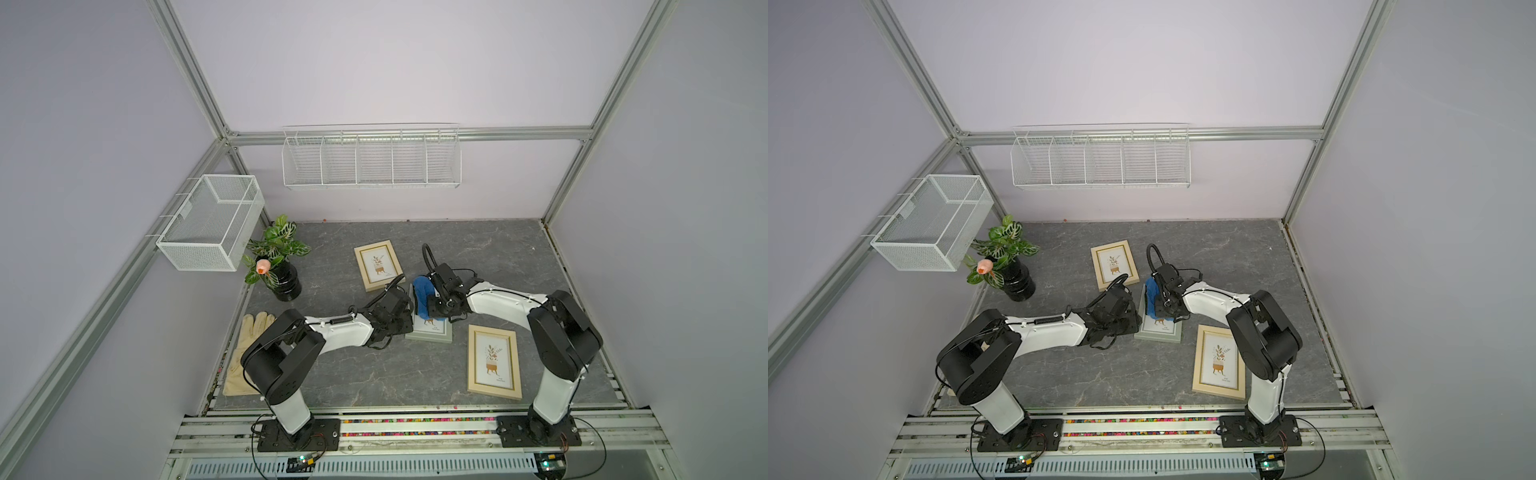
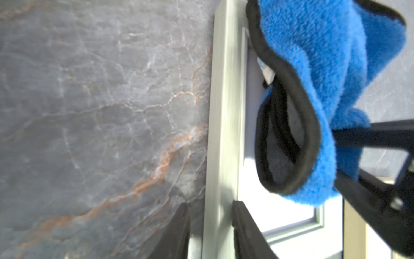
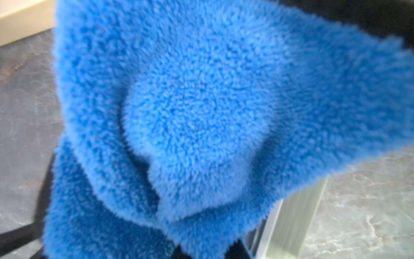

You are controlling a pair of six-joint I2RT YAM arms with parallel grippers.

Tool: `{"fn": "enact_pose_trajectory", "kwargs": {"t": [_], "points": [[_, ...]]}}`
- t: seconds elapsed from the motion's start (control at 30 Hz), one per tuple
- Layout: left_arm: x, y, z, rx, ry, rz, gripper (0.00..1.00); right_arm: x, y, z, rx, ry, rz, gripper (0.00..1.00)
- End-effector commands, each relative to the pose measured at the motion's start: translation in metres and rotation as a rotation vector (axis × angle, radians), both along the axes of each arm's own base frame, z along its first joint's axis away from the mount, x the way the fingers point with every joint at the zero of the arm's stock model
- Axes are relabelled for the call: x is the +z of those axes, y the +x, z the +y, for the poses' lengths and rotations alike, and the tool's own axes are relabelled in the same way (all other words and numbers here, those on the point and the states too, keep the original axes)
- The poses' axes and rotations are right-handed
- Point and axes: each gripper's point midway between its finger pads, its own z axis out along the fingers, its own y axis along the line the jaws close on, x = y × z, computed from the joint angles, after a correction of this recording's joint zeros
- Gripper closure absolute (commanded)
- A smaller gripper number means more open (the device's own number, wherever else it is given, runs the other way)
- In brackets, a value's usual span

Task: Wipe the picture frame with a cloth
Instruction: Wipe the dirt from the picture frame.

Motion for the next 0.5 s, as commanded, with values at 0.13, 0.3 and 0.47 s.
{"fn": "enact_pose_trajectory", "kwargs": {"t": [0.13, 0.3, 0.47], "points": [[-0.018, -0.026, -0.003, -0.080, 0.035, 0.059, 0.55, -0.033, -0.027, -0.001, 0.011, -0.040, 0.103, 0.93], [-0.038, -0.028, 0.015, -0.037, 0.139, 0.087, 0.62, -0.027, -0.029, -0.004, 0.019, -0.052, 0.089, 0.93], [-0.051, -0.027, 0.030, -0.014, 0.230, 0.094, 0.72, -0.015, -0.040, -0.009, 0.027, -0.068, 0.070, 0.93]]}}
